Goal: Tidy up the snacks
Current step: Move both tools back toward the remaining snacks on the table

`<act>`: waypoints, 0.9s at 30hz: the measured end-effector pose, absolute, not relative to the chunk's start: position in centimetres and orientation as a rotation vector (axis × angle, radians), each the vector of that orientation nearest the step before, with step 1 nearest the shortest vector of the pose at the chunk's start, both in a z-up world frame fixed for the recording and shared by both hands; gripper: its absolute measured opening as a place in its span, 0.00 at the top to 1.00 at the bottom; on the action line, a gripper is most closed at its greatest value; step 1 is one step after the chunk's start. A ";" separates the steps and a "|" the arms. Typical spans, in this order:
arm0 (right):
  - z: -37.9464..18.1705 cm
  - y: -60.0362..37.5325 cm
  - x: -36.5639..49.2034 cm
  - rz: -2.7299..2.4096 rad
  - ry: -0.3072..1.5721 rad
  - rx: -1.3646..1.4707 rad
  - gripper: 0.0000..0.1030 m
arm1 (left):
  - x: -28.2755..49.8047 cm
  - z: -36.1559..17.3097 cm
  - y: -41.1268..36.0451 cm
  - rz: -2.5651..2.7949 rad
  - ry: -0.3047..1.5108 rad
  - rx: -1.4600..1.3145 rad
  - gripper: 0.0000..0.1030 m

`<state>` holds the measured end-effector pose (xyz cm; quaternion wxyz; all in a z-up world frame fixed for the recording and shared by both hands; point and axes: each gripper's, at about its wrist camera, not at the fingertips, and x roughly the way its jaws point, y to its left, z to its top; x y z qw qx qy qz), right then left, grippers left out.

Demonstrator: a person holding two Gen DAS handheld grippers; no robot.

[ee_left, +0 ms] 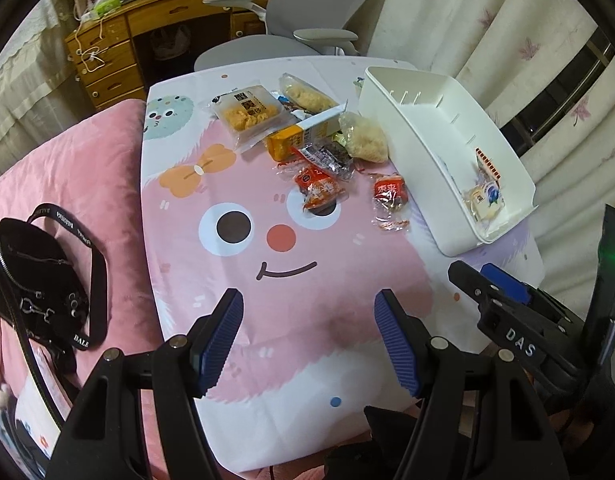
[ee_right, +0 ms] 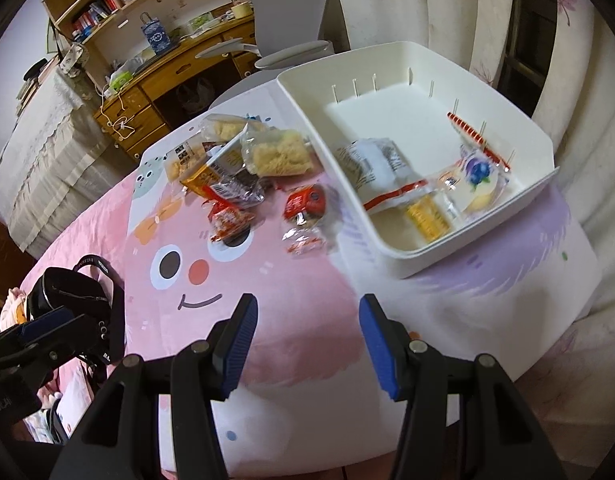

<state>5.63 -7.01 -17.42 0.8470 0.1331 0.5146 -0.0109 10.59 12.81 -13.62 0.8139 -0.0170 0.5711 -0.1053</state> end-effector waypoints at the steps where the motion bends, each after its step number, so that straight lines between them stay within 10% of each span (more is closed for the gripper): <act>1: -17.5 -6.7 5.6 -0.023 1.082 0.283 0.49 | 10.9 -13.9 12.9 -0.232 1.225 -0.035 0.35; 27: -25.7 -3.5 11.7 -0.182 0.971 0.218 0.41 | 23.9 -25.1 12.3 -0.227 1.443 -0.054 0.34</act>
